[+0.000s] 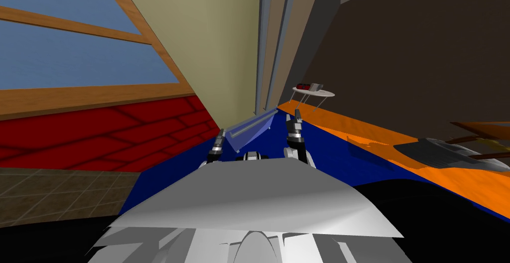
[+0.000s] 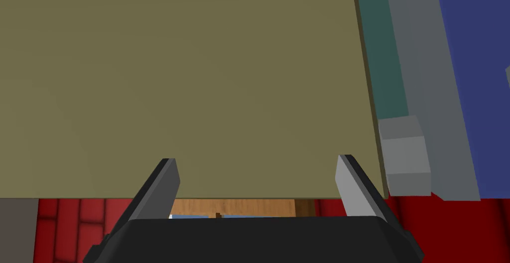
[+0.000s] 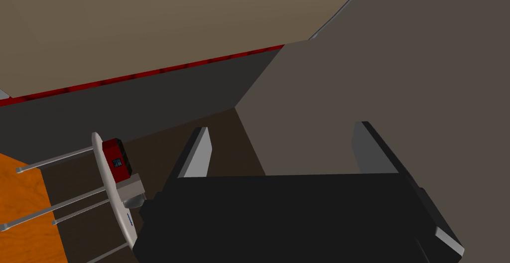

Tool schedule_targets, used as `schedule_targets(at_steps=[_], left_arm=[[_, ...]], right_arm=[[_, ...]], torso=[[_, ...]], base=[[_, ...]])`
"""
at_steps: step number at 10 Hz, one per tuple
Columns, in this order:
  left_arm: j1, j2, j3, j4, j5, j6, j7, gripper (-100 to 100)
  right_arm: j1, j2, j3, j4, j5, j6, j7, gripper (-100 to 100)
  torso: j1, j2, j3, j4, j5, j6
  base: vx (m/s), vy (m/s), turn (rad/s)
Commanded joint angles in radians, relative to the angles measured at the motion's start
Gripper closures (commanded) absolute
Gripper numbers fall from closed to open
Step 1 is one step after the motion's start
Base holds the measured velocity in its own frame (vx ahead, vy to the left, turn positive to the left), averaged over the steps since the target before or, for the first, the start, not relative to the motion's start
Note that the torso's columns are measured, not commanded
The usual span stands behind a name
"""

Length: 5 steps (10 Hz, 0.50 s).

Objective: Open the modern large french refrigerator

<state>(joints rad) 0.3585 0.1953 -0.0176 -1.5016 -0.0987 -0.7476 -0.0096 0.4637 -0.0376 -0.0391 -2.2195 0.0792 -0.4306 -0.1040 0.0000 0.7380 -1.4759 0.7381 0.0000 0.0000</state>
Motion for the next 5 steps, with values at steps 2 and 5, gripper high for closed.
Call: schedule_targets(at_steps=[2, 5], left_arm=[[-0.016, -0.006, -0.003, 0.077, -0.006, -0.015, -0.016, -100], [-0.034, -0.016, -0.007, 0.168, -0.014, -0.039, -0.036, -100]], right_arm=[[0.0, 0.0, 0.0, 0.0, 0.0, 0.0, 0.0, 0], [0.0, 0.0, 0.0, 0.0, 0.0, 0.0, 0.0, 0]], torso=[[0.0, 0.0, 0.0, 0.0, 0.0, 0.0], [0.0, 0.0, 0.0, 0.0, 0.0, 0.0]], base=[[0.029, 0.014, -0.009], [0.035, 0.017, -0.009]])
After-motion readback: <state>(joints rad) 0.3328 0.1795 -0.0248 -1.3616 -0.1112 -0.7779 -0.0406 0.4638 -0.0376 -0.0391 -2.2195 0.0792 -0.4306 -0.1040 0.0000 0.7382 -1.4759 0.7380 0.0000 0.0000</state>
